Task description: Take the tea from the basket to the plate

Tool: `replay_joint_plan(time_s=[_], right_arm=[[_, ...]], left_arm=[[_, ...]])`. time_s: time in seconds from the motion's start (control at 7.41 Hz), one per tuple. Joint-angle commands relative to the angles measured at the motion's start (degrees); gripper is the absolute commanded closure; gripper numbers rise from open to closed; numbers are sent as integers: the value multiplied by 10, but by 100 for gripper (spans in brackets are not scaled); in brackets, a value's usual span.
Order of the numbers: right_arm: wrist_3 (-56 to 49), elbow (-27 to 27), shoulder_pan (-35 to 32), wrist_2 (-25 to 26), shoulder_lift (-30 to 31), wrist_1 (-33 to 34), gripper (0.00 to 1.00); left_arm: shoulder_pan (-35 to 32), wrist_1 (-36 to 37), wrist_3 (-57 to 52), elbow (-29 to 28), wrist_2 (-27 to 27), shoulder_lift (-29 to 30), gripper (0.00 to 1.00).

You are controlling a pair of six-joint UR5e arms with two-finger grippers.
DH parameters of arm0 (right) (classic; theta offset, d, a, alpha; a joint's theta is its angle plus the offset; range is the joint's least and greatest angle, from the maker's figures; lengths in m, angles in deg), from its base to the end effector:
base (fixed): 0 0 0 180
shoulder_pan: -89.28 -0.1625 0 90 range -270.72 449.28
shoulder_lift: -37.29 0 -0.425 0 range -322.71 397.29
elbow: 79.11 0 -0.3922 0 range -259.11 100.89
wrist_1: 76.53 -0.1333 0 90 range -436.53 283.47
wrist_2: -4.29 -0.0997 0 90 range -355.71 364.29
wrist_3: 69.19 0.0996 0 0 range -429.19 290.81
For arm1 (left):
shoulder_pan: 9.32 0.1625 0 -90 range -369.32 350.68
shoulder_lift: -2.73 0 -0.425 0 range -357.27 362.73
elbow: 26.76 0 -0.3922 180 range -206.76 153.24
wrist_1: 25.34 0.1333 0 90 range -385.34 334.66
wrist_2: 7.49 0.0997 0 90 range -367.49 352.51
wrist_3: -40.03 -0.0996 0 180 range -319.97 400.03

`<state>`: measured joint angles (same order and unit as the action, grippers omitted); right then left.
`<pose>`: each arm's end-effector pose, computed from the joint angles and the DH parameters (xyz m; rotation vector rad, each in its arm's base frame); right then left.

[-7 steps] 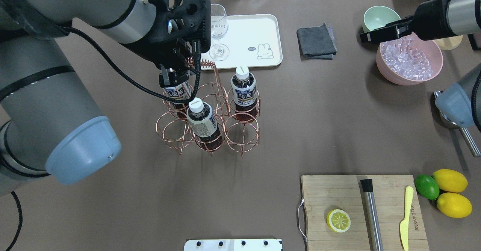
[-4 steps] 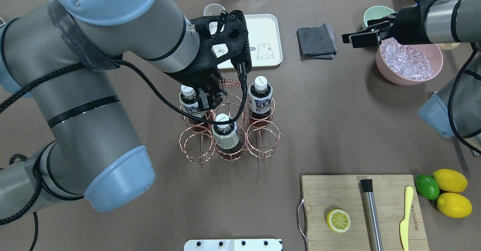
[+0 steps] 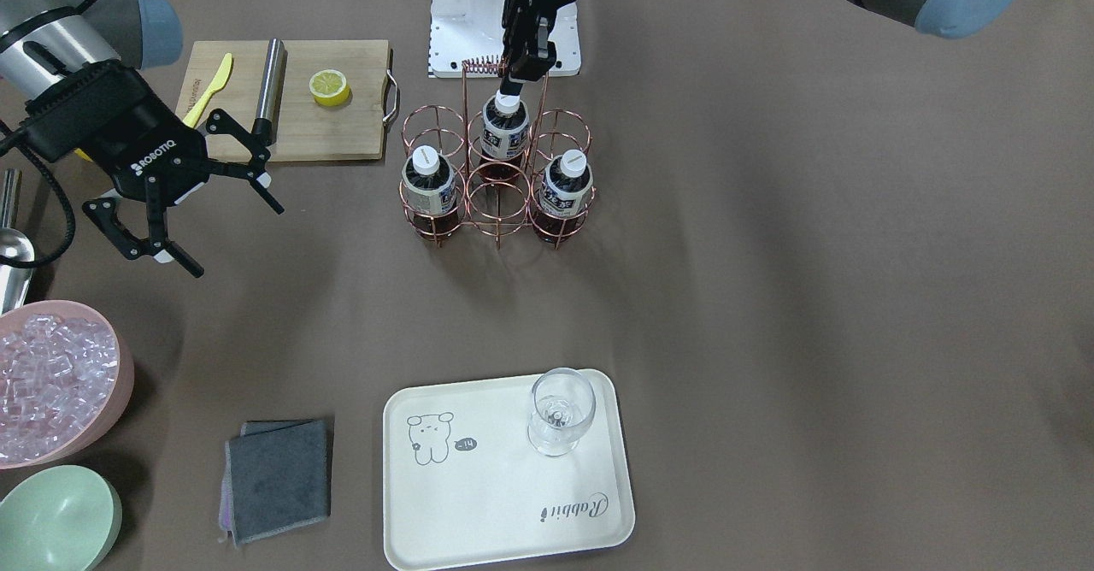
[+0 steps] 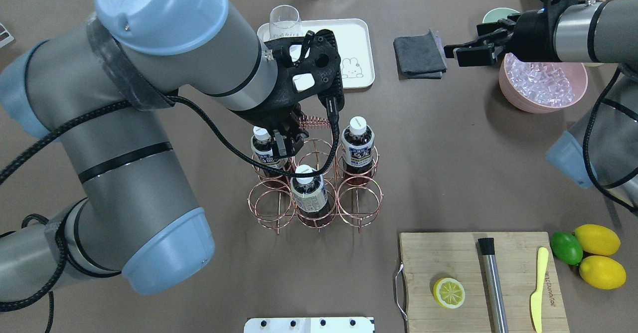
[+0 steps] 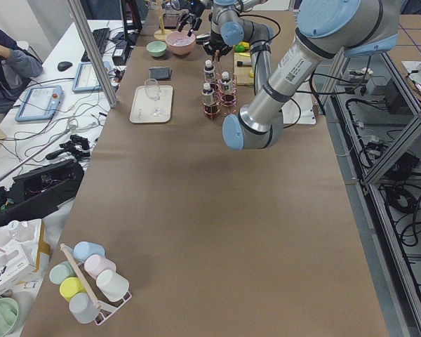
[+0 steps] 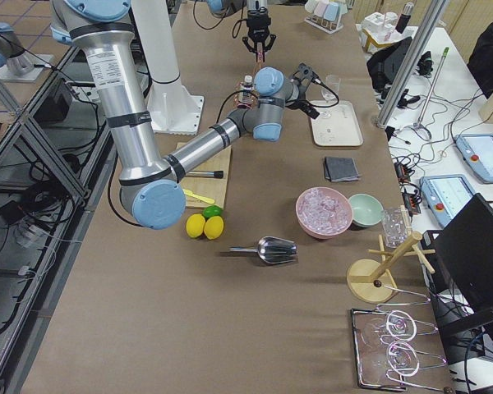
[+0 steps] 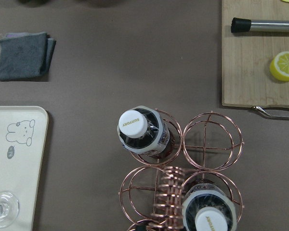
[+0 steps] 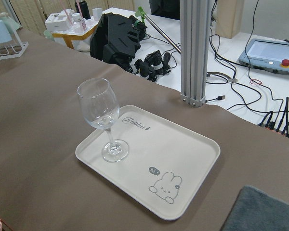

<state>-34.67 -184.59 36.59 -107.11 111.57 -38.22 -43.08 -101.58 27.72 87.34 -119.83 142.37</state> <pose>-0.2593 -0.5002 0.2810 0.9789 -1.0869 -0.3096 0.4153 -0.3924 0.0210 0.8915 0.7709 1.2701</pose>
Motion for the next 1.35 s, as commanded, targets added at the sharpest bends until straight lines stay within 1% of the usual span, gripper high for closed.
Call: replay_joint_plan(time_s=[0.0,0.14,0.27,0.41,0.54,0.68,0.81,0.95,1.22], right_arm=[[-1,0,101,117,1,-35,0],[4,-2,122,133,-4,-36,0],[5,-19,138,144,-3,-36,0],[5,-39,138,141,2,-35,0],[5,-47,139,140,2,-32,0],[5,-48,143,139,3,-32,0],[5,-48,165,151,2,-28,0],[5,-48,173,153,2,-27,0],[5,-56,179,155,1,-23,0]], left_arm=[[5,0,1,0,0,-1,100],[5,0,2,0,0,-1,100],[5,0,2,0,0,-1,100],[4,0,3,0,0,-1,100],[4,0,4,0,0,-1,100],[4,0,4,0,0,-2,100],[4,-1,4,0,0,-2,100],[4,-1,4,0,0,-2,100],[4,-1,4,1,0,-3,100]])
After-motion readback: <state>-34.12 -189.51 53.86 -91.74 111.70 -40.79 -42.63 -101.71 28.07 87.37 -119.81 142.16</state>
